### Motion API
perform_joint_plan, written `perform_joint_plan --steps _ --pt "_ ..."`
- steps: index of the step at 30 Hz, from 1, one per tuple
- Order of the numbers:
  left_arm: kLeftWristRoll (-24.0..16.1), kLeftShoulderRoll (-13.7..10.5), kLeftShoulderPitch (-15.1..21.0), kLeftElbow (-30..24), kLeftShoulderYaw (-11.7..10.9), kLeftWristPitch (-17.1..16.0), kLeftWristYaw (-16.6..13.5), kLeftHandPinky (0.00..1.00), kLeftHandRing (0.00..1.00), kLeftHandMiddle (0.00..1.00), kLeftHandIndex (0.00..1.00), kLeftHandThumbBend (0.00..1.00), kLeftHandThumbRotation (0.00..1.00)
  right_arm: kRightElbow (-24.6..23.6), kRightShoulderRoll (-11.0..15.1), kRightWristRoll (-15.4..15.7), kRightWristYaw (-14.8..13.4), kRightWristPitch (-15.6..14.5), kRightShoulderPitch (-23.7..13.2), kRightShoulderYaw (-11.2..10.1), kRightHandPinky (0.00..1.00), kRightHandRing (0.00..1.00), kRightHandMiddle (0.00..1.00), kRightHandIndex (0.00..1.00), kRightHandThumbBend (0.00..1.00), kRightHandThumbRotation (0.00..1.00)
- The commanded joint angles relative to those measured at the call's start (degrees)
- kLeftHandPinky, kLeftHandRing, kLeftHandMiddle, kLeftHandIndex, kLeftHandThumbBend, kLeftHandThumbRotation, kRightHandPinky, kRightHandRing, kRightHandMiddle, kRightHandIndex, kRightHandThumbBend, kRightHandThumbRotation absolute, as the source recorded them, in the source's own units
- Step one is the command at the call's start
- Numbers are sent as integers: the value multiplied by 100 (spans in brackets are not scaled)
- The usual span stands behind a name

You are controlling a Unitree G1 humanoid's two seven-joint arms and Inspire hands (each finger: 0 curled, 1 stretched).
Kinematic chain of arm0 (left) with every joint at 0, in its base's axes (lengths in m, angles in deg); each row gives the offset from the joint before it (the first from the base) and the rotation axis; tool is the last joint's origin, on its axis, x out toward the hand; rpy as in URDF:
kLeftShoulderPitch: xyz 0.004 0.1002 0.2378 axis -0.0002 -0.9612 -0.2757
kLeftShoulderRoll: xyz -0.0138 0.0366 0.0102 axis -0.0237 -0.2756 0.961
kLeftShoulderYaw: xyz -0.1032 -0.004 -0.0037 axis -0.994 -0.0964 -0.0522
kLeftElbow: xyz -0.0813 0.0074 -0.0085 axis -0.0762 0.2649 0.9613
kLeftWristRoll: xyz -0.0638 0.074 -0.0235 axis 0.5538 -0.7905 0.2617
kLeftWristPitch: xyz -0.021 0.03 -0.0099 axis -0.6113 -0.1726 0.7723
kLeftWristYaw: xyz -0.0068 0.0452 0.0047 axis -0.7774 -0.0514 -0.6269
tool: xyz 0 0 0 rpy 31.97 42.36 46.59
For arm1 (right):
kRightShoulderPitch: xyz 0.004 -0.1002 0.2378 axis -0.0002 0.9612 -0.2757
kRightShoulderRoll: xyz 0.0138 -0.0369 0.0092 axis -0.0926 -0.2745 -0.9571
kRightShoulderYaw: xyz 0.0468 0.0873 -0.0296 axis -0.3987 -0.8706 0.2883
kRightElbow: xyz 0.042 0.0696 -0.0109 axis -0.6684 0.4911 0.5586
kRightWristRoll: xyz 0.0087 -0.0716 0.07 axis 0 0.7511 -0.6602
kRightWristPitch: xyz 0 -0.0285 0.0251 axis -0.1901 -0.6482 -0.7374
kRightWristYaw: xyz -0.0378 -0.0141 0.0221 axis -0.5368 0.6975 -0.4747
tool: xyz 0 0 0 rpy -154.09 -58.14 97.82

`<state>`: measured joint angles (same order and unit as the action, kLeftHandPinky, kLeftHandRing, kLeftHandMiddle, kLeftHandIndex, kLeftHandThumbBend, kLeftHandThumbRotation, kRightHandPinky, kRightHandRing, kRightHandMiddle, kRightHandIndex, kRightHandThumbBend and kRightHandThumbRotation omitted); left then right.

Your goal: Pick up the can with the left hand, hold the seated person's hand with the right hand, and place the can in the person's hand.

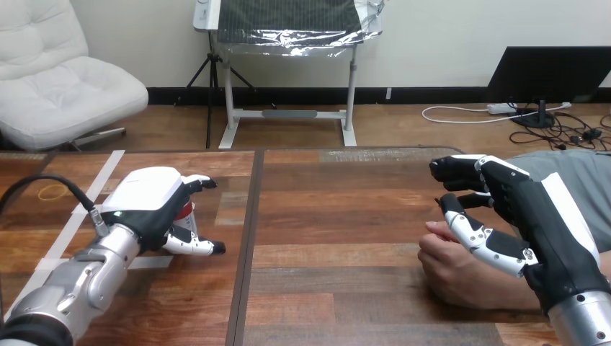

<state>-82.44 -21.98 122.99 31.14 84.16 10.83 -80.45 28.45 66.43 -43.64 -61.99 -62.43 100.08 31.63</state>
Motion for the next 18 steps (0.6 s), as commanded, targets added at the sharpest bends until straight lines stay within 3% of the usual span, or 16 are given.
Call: perform_joint_plan --steps 1,18 --pt "94 -165 81 -301 -128 -68 -24 78 82 84 84 76 41 -200 82 -42 17 -6 -389 -69 70 76 75 71 29 0" --pt "183 -221 -18 -594 -184 9 175 79 83 85 85 75 41 -177 110 6 22 -31 -426 -44 70 76 75 71 29 0"
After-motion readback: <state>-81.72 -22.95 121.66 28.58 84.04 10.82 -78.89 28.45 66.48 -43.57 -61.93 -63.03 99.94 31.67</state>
